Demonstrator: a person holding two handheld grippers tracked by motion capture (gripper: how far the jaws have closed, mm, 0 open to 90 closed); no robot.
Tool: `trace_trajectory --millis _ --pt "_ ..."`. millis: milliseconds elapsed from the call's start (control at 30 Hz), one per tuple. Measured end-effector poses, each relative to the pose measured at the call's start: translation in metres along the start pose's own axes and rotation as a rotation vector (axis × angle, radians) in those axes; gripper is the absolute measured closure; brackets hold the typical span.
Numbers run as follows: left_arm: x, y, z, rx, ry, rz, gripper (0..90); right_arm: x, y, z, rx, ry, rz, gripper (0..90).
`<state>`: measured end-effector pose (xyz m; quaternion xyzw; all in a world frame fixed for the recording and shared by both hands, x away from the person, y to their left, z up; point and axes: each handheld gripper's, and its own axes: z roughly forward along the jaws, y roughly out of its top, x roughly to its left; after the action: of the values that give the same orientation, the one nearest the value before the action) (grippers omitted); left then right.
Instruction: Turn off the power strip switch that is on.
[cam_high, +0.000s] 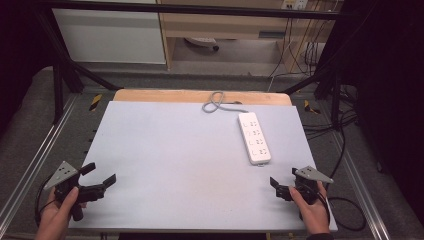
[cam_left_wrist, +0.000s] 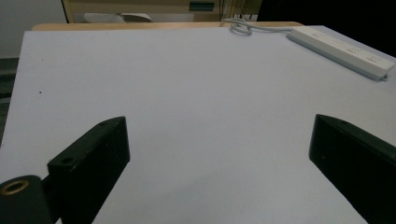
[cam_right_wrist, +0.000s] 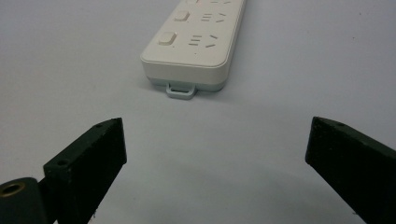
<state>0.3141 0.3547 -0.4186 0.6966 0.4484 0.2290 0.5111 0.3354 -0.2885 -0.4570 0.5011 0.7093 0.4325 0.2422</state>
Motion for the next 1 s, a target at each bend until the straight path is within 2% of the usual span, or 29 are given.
trace_trajectory --millis 567,1000 --pt "-0.001 0.000 0.000 -0.001 -0.002 0.002 5.0 0.000 0.004 0.001 -0.030 -0.020 0.016 3.1" --pt "-0.001 0.000 0.001 0.010 -0.004 0.010 5.0 0.002 0.023 0.007 -0.087 -0.053 0.015 2.9"
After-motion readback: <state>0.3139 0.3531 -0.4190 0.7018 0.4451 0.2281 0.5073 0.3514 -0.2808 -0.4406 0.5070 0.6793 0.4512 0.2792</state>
